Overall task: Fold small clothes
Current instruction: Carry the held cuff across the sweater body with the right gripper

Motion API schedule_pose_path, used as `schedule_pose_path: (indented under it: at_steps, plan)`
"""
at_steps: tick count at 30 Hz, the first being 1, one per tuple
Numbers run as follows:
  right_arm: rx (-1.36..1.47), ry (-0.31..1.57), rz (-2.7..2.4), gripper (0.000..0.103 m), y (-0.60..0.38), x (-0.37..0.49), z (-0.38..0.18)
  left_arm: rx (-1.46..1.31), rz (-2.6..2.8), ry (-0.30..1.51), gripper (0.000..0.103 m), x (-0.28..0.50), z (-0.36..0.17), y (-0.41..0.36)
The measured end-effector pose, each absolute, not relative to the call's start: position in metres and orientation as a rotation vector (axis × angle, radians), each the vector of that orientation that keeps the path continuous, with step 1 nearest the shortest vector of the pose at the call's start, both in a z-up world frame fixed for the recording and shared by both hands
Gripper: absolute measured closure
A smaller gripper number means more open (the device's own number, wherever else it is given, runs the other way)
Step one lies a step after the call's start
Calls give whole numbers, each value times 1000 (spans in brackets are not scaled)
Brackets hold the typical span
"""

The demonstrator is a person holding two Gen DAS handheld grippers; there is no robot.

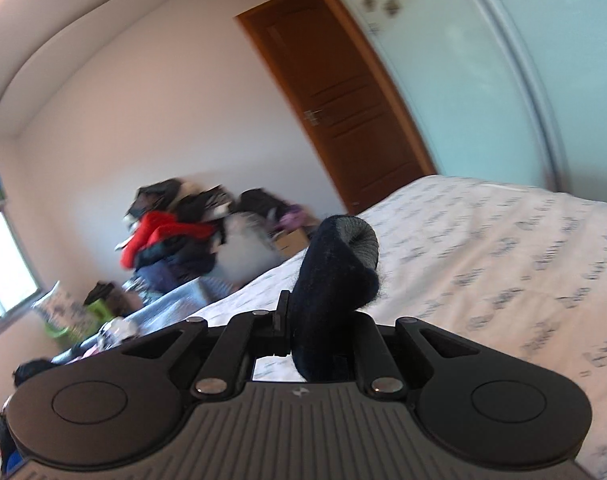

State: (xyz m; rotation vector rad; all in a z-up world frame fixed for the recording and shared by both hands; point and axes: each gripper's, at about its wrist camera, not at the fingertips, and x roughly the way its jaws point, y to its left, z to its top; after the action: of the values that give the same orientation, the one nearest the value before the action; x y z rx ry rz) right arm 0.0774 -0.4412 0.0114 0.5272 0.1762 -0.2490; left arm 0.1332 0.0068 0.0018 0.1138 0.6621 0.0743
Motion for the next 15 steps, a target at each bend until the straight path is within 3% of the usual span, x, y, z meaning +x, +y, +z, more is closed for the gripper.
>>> schedule_pose_path:
  at_steps: [15]
  plan:
    - [272, 344, 82, 93, -256, 183, 22, 128, 191, 644, 0, 129, 5, 62]
